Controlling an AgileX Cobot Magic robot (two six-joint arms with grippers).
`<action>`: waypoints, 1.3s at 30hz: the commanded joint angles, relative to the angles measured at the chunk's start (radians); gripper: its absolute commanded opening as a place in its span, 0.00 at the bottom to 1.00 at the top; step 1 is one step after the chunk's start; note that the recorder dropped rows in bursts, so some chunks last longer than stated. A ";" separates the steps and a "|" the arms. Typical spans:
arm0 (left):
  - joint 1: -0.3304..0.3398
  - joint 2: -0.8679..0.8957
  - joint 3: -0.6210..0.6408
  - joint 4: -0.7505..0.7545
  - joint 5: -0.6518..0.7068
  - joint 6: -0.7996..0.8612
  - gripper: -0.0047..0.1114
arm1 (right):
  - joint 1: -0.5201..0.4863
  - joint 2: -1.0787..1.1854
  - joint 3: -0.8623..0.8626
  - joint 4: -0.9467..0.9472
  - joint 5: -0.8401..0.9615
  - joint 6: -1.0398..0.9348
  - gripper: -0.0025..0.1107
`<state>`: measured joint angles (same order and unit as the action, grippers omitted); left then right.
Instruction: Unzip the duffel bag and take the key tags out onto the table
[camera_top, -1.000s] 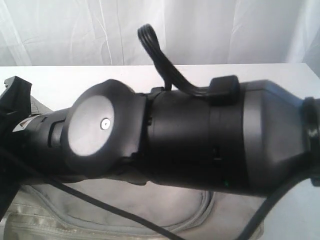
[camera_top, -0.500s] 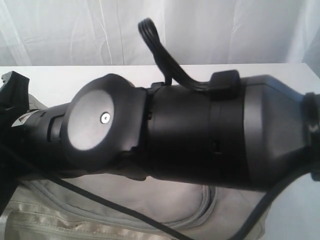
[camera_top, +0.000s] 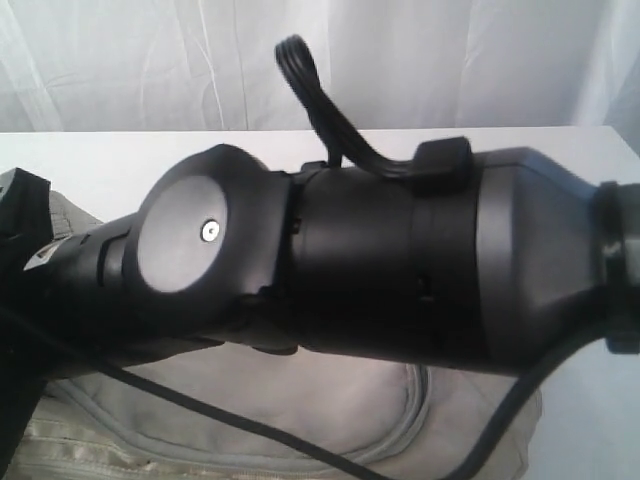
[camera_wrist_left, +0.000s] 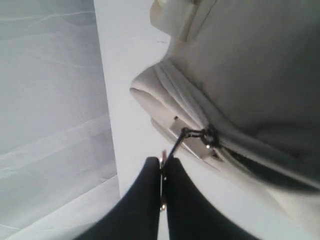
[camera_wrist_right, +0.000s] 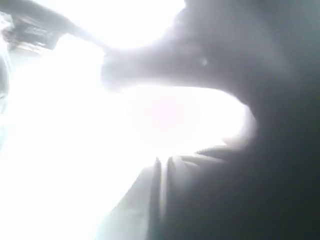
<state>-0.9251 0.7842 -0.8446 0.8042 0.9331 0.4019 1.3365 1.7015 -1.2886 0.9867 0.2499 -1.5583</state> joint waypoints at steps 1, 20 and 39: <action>0.042 0.054 -0.007 0.129 -0.102 -0.081 0.04 | 0.008 -0.037 -0.006 0.003 0.151 -0.015 0.02; 0.473 0.233 -0.007 0.079 -0.513 -0.302 0.04 | 0.008 -0.166 -0.006 -0.062 0.278 -0.007 0.02; 0.555 0.304 -0.007 0.046 -0.649 -0.679 0.04 | 0.008 -0.162 -0.006 -0.066 0.172 -0.004 0.02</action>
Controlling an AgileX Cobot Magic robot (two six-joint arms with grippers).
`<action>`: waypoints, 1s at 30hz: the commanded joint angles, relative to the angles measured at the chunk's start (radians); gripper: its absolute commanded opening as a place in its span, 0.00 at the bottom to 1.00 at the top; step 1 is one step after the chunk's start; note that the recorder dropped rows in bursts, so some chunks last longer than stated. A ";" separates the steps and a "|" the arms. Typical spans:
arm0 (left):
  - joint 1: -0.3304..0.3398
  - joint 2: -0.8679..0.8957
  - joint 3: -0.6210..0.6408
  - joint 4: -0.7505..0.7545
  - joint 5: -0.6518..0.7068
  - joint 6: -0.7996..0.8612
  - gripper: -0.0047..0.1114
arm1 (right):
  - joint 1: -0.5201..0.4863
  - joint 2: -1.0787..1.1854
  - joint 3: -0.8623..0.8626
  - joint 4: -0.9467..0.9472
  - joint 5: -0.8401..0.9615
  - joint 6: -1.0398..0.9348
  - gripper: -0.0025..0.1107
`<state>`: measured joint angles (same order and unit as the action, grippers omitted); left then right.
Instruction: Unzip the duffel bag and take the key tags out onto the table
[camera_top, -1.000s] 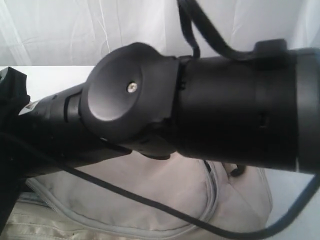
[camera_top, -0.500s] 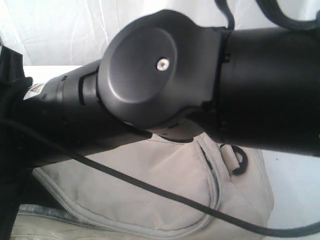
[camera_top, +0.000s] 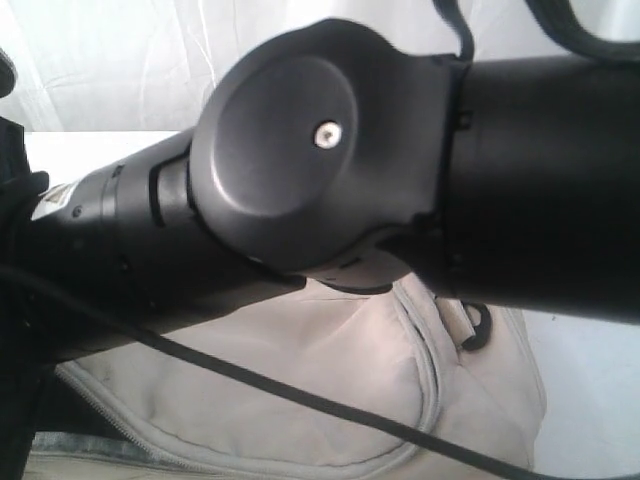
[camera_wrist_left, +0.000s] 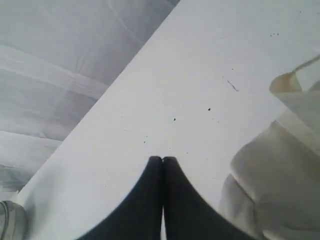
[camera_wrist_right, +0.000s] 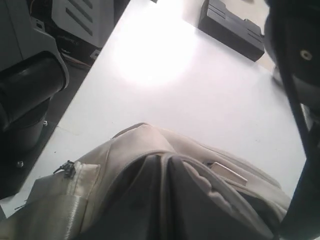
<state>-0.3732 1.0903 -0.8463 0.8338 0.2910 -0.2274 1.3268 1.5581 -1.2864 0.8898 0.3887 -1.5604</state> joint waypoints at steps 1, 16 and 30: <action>0.003 -0.002 -0.005 0.016 -0.004 -0.053 0.04 | 0.018 -0.018 -0.009 0.031 0.026 0.002 0.02; 0.141 -0.309 -0.005 -0.141 0.120 -0.379 0.59 | -0.055 -0.007 0.003 -0.006 -0.121 0.108 0.02; 0.141 -0.897 -0.001 -0.526 0.619 -0.070 0.58 | -0.062 0.003 0.003 -0.002 -0.202 0.213 0.02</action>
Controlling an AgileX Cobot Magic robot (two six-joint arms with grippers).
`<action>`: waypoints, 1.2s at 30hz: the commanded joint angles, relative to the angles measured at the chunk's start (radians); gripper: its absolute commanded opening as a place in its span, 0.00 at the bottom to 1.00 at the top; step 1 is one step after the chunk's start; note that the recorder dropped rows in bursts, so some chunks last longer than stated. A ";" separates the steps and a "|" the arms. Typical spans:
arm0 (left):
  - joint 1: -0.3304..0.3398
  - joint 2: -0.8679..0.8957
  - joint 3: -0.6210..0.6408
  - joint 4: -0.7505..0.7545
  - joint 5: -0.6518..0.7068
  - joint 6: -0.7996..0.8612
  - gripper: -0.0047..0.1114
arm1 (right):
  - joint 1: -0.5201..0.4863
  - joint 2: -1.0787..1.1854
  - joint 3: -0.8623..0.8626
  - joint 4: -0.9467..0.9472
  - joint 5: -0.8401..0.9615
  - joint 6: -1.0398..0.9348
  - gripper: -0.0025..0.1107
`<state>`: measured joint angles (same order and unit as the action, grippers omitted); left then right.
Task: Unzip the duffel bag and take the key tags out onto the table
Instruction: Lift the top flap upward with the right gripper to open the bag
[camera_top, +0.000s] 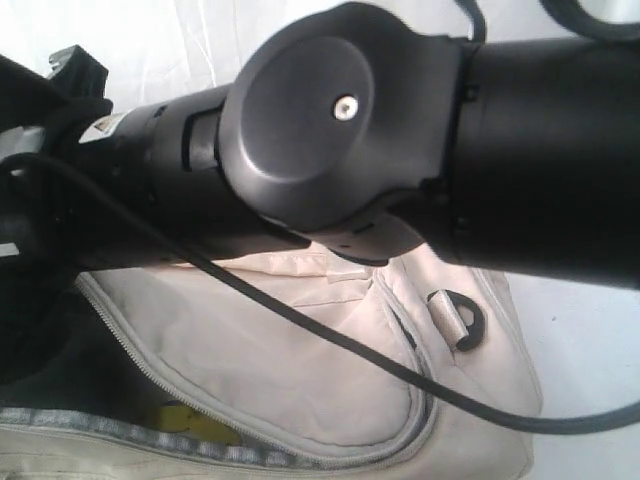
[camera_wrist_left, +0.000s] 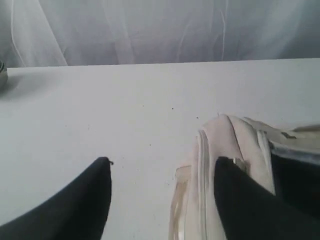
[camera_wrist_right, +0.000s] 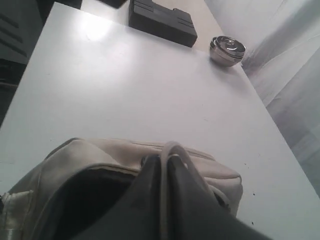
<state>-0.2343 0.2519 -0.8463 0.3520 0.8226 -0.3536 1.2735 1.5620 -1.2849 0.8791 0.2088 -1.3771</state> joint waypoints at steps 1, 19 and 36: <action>0.003 -0.087 0.012 -0.049 0.116 0.067 0.57 | -0.009 -0.001 0.001 0.009 -0.033 0.031 0.02; 0.003 -0.233 0.302 -0.201 0.126 0.063 0.04 | -0.009 -0.001 0.001 0.009 -0.280 0.268 0.02; 0.003 -0.233 0.310 -0.502 -0.066 0.243 0.04 | -0.231 0.107 -0.054 0.009 -0.575 0.611 0.05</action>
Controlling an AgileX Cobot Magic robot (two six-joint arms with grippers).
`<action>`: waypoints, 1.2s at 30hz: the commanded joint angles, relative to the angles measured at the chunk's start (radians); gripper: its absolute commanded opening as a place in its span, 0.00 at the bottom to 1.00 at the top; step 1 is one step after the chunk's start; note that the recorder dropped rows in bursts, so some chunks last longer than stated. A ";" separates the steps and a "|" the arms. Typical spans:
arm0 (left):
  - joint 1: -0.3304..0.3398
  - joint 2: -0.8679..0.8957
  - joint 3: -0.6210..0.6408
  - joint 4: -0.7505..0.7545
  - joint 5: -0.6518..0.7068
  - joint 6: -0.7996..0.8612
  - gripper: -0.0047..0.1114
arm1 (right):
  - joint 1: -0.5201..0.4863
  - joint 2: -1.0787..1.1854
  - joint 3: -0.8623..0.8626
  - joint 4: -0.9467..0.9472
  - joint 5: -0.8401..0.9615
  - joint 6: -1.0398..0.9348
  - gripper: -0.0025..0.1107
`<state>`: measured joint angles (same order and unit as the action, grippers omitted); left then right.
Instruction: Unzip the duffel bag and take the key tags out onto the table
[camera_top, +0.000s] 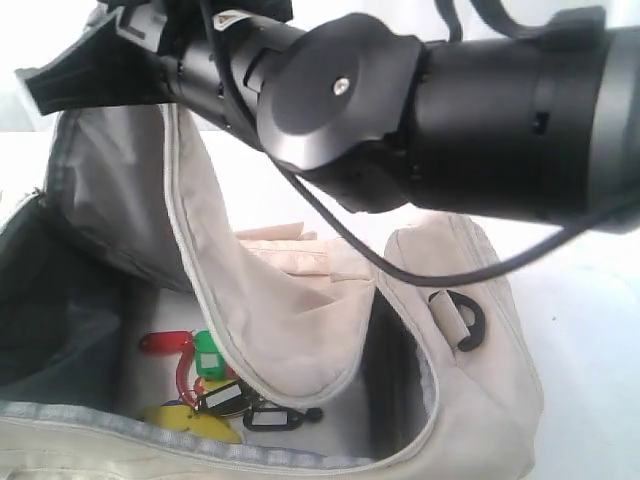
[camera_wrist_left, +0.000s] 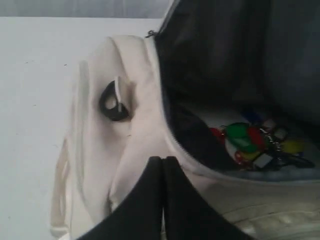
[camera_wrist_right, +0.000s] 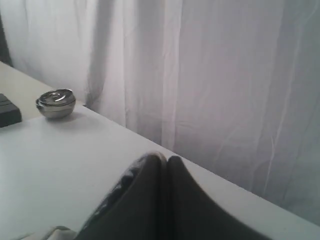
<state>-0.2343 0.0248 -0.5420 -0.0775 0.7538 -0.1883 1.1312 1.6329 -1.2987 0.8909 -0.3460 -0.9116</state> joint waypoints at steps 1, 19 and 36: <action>0.003 -0.006 0.005 -0.073 0.018 0.083 0.04 | -0.112 0.048 -0.050 -0.003 -0.018 0.200 0.07; 0.003 -0.006 0.005 -0.071 0.179 0.125 0.04 | -0.411 0.201 -0.117 -0.019 0.233 0.699 0.43; 0.003 -0.006 0.005 -0.071 0.179 0.125 0.04 | -0.413 -0.040 -0.186 -0.114 1.278 -0.077 0.43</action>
<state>-0.2343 0.0248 -0.5420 -0.1374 0.9257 -0.0669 0.7212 1.6287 -1.4788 0.7973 0.7259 -0.8788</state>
